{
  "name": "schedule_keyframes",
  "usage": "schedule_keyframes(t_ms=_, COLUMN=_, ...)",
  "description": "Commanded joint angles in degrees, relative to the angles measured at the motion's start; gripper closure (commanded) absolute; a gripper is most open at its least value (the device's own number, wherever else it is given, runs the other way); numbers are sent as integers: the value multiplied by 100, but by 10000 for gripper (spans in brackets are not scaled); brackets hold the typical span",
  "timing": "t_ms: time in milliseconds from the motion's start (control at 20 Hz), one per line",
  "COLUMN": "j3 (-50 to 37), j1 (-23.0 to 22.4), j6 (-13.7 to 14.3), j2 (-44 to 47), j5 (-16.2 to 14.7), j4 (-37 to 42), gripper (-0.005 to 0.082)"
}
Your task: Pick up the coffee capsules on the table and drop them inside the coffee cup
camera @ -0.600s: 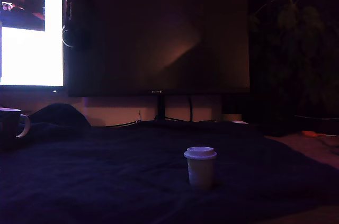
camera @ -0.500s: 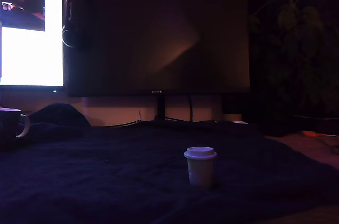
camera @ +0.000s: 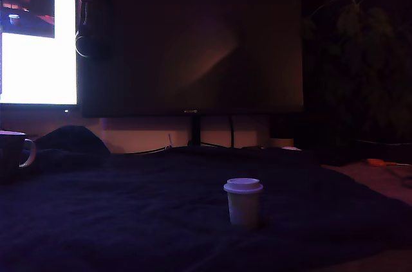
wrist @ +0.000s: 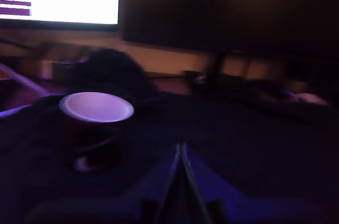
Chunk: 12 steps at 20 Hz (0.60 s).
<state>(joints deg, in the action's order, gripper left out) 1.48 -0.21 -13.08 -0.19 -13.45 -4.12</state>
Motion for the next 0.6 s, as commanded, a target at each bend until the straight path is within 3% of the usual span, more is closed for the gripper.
schedule_keyframes(t_ms=0, j3=-59, j1=-70, j6=-114, j2=-55, j5=-114, j4=229, gripper=793)
schedule_keyframes(t_ms=200, j3=-59, j1=-446, j6=-201, j2=-52, j5=-319, j4=345, gripper=793)
schedule_keyframes(t_ms=550, j3=-59, j1=-1338, j6=-146, j2=39, j5=-278, j4=402, gripper=793)
